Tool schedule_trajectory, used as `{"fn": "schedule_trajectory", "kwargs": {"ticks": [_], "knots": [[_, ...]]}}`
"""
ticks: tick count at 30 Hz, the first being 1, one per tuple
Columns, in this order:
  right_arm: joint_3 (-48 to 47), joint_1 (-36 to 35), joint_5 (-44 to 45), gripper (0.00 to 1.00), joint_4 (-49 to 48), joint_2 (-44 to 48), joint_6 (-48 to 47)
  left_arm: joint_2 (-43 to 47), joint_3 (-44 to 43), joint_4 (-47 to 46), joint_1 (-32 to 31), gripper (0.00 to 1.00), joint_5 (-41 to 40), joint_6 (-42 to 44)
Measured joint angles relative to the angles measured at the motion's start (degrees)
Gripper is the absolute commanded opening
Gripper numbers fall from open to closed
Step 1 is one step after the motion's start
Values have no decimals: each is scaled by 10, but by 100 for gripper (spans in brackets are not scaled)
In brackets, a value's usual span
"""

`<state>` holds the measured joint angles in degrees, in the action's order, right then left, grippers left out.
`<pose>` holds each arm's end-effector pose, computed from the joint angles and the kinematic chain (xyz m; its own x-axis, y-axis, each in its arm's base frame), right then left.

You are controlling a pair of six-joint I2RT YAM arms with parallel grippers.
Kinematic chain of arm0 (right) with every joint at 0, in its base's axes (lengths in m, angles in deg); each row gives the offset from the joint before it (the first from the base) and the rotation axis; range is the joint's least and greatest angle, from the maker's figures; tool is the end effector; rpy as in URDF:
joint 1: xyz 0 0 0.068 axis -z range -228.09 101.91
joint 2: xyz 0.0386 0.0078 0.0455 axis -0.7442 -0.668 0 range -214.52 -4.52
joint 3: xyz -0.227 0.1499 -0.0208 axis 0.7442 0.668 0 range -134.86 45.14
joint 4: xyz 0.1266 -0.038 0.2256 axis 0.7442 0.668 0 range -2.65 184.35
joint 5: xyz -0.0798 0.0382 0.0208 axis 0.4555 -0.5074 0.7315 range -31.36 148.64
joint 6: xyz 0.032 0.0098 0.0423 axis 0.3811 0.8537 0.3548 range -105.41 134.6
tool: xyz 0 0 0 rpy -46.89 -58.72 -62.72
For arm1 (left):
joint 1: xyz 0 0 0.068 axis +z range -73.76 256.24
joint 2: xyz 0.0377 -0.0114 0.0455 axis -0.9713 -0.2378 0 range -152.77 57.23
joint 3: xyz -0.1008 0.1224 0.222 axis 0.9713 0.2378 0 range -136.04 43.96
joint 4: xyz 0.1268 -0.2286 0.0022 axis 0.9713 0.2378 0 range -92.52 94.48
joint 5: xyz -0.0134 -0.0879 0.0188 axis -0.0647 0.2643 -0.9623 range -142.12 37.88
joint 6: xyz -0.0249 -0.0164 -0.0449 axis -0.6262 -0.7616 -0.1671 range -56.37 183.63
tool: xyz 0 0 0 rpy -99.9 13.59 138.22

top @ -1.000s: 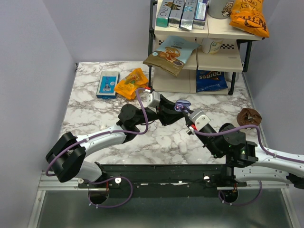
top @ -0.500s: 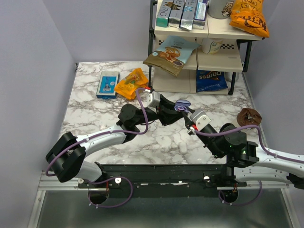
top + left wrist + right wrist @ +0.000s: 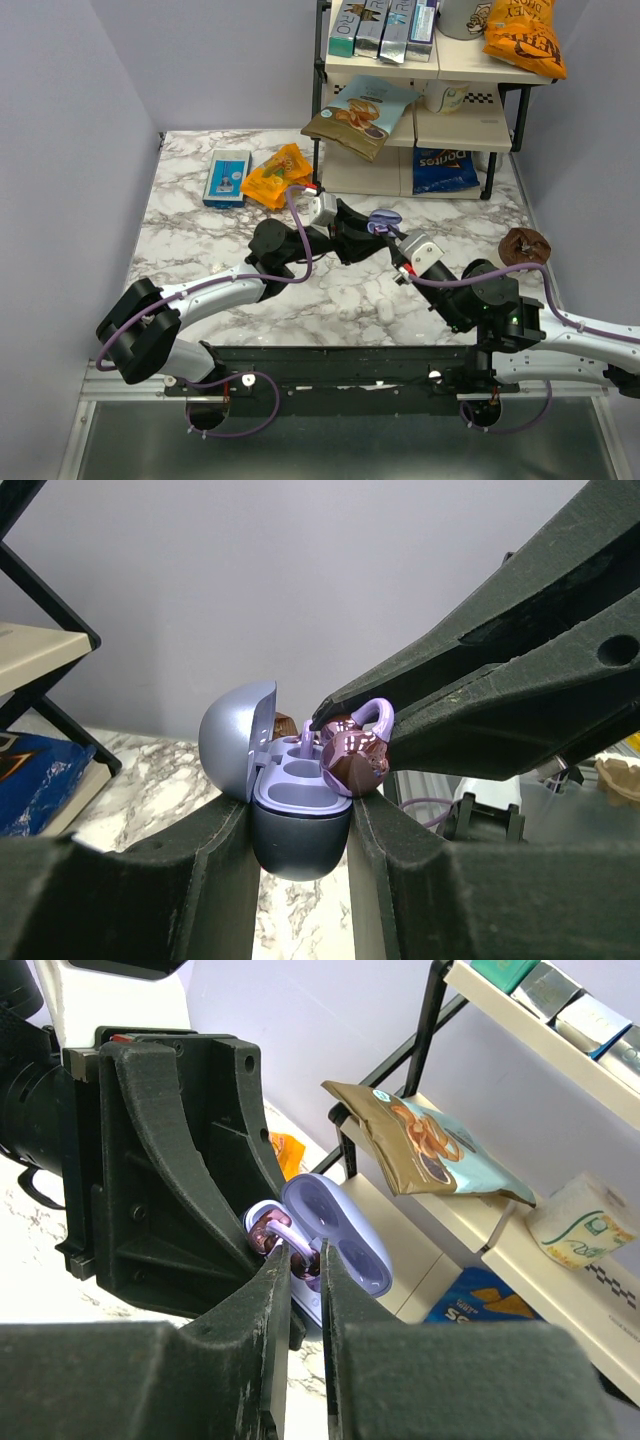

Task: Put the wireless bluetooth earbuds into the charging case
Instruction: Place the earbud in the charging case.

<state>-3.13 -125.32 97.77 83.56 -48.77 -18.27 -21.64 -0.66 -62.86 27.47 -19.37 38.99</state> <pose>0.0598 0.1625 0.3885 0.3608 -0.3127 -0.8787 -0.5030 0.7281 -0.4656 0.1824 -0.2374 0.3300 -0.1338 -0.3793 -0.9156 0.9868 0.0338 -0.1582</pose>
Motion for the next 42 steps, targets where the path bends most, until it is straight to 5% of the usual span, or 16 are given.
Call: {"fn": "schedule_trajectory", "kwargs": {"ticks": [5,42], "knots": [[0,0,0,1,0,0,2,0,0,0,0,0,0,0],[-48,0,-2,1,76,-20,87,13,14,14,-31,0,3,94]]}}
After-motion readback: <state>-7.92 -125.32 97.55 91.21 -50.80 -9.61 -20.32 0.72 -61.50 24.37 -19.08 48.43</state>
